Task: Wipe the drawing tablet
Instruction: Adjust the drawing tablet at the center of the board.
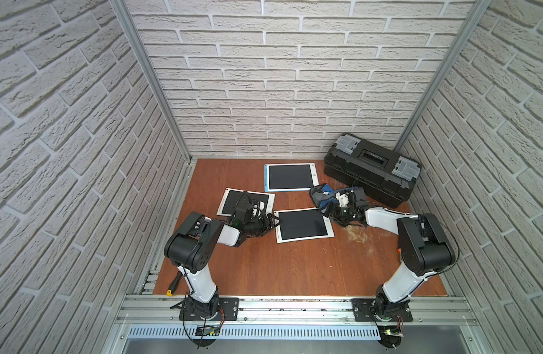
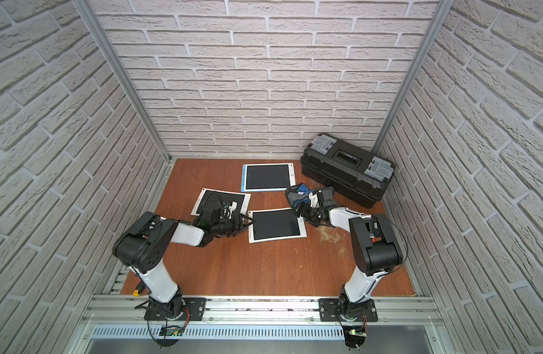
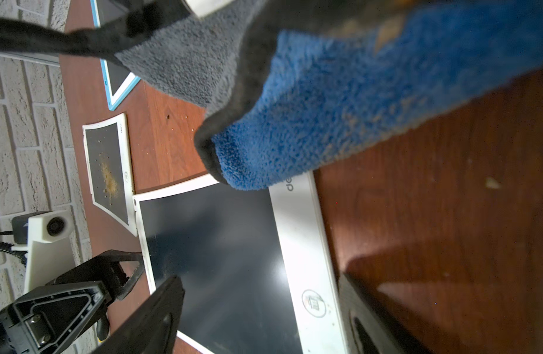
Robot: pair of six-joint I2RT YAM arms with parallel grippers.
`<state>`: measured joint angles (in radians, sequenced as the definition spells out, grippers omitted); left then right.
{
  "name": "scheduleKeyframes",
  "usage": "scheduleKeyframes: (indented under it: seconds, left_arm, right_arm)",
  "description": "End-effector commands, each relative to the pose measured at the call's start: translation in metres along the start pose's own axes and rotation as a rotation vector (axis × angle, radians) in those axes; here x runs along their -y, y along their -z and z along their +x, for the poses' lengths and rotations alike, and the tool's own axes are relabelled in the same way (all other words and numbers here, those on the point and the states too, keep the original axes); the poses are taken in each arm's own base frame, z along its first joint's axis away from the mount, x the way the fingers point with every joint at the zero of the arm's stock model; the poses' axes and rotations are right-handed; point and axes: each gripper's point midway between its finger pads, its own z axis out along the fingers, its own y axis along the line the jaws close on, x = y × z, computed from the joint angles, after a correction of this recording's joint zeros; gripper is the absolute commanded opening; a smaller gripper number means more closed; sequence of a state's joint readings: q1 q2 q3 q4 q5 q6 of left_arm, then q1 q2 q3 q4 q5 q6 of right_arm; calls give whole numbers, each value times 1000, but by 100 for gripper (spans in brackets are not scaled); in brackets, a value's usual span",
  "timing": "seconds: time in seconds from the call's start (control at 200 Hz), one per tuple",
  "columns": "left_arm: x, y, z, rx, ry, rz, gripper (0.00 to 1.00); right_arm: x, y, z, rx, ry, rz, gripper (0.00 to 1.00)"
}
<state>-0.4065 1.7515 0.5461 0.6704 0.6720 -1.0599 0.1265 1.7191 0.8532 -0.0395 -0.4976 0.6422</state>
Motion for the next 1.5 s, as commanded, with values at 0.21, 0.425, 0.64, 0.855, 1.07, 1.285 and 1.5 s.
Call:
scheduleKeyframes:
  seconds: [0.21, 0.425, 0.64, 0.855, 1.07, 1.285, 1.5]
  left_arm:
    - [13, -4, 9, -26, 63, 138, 59]
    - [15, 2, 7, -6, 49, 101, 58]
    - [23, 16, 8, 10, 3, 58, 50]
    - [43, 20, 7, 8, -36, 101, 23]
    - [58, 20, 3, 5, -80, 128, 0]
    - [84, 62, 11, -15, -428, -186, 0]
    - [141, 132, 6, 144, -908, -552, 0]
  right_arm:
    - [5, -15, 43, -162, -76, -53, 81]
    - [6, -15, 45, -165, -72, -48, 81]
    - [6, -15, 44, -159, -70, -45, 81]
    - [-6, -14, 47, -183, -72, -101, 80]
    - [-18, -4, 44, -166, -37, -119, 80]
    - [-39, 55, 14, -22, 51, -21, 80]
    - [-42, 123, -32, 162, 144, 236, 89]
